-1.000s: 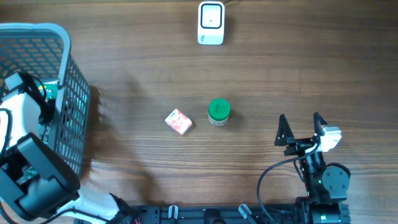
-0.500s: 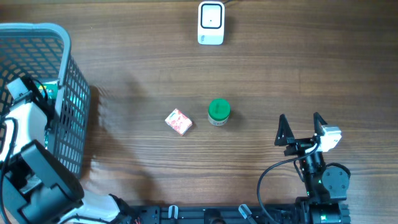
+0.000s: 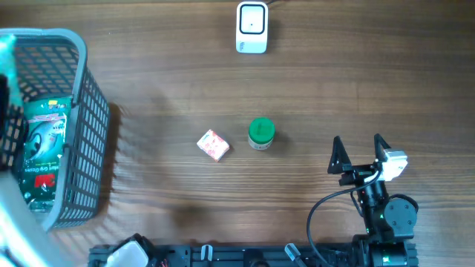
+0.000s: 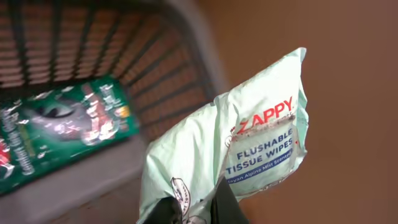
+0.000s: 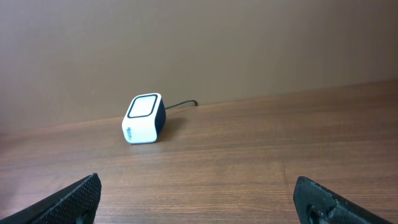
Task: Scan the item barcode
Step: 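Place the Zappy wipes on the table with the left gripper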
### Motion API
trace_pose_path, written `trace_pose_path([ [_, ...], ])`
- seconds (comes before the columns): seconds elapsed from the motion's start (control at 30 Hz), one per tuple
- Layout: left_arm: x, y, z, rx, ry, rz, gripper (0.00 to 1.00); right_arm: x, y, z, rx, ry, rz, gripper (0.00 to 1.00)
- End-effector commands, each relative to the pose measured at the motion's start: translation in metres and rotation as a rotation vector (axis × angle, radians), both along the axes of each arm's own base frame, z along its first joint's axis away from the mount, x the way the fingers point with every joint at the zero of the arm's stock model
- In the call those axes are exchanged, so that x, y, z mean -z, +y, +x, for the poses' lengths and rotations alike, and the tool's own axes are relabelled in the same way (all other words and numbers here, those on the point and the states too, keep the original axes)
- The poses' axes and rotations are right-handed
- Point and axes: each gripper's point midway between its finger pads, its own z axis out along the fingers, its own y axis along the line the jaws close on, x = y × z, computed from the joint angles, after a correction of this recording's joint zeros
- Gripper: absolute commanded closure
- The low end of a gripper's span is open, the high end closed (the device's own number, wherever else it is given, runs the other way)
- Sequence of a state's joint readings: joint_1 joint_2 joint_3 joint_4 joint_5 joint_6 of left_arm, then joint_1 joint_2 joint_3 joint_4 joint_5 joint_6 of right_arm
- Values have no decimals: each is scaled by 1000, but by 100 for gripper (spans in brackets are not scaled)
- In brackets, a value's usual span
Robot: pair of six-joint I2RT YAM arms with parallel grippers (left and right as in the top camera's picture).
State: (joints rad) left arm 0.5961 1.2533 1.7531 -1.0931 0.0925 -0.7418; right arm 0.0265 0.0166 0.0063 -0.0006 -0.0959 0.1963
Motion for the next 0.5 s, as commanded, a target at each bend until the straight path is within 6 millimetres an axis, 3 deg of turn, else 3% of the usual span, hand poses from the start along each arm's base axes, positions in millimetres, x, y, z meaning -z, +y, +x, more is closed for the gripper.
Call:
trace_pose_path([
  [0.0, -11, -77, -13, 311, -36, -38, 96, -1, -1, 0, 5, -6, -11, 0],
  [0.07, 4, -136, -9, 634, 15, -13, 96, -1, -1, 0, 5, -6, -11, 0],
  [0.1, 22, -164, -6, 793, 70, 18, 96, -1, -1, 0, 5, -6, -11, 0],
  [0.17, 55, -202, -2, 1010, 153, 70, 96, -1, -1, 0, 5, -6, -11, 0],
  [0.2, 100, -235, 7, 1141, 247, 56, 96, -1, -1, 0, 5, -6, -10, 0],
  [0.3, 153, -275, 26, 1258, 296, 26, 96, -1, -1, 0, 5, -6, -11, 0],
  [0.47, 269, -335, 52, 1424, 469, 64, 96, -1, -1, 0, 5, -6, -10, 0],
])
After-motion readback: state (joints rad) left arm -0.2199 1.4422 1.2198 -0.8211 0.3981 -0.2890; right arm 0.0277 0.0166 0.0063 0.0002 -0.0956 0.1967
